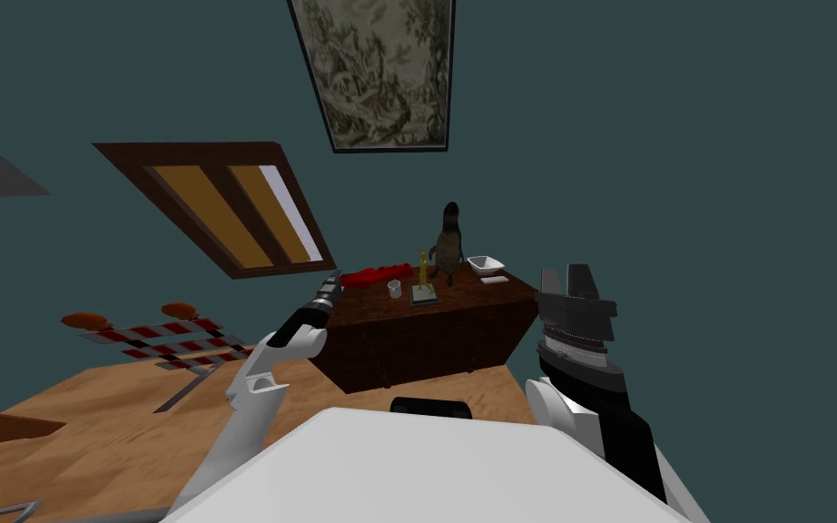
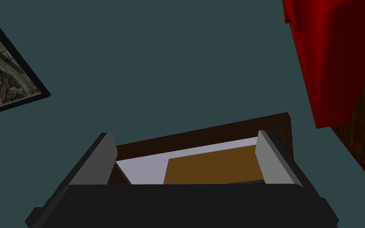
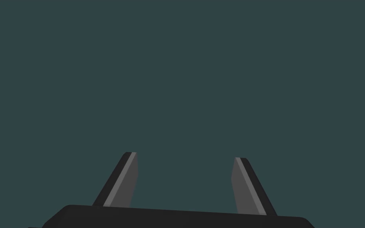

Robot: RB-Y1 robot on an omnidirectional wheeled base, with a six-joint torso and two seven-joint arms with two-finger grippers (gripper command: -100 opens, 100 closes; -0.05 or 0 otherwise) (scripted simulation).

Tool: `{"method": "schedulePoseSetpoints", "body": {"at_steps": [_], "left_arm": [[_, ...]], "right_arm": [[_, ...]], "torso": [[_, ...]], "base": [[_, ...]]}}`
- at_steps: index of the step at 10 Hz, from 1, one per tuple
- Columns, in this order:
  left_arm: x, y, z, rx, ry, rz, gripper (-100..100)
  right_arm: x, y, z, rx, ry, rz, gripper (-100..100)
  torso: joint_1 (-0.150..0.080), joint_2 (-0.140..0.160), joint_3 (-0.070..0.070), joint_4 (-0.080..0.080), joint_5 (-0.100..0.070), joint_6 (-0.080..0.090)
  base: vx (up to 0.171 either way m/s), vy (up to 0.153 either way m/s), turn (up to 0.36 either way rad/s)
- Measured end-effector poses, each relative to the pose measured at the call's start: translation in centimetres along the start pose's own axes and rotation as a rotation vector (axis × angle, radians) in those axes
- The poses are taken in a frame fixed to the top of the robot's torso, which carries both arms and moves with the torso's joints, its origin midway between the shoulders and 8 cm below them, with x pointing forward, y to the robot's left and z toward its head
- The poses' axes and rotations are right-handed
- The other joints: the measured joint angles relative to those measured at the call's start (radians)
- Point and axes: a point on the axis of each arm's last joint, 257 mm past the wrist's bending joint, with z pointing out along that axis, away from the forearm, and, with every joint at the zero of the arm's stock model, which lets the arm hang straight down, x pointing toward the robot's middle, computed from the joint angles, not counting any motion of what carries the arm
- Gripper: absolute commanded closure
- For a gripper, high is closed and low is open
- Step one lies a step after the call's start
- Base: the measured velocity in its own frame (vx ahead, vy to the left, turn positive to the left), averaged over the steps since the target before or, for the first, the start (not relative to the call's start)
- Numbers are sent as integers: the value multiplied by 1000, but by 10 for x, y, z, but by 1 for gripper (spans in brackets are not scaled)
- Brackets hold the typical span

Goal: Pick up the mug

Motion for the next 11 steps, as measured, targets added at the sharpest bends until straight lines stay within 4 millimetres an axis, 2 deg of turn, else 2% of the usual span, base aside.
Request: {"method": "schedulePoseSetpoints", "body": {"at_steps": [5,11], "left_arm": [[-16,21,6,-106,-16,-2,-100],[-47,45,12,-242,-51,-17,-100]], "right_arm": [[0,0,0,0,0,0,0],[0,0,0,0,0,0,0]], "torso": [[-2,-1,-1,0,0,0],[-3,-2,-1,0,-1,0]], "base": [[-10,4,-28],[-4,-9,-49]]}}
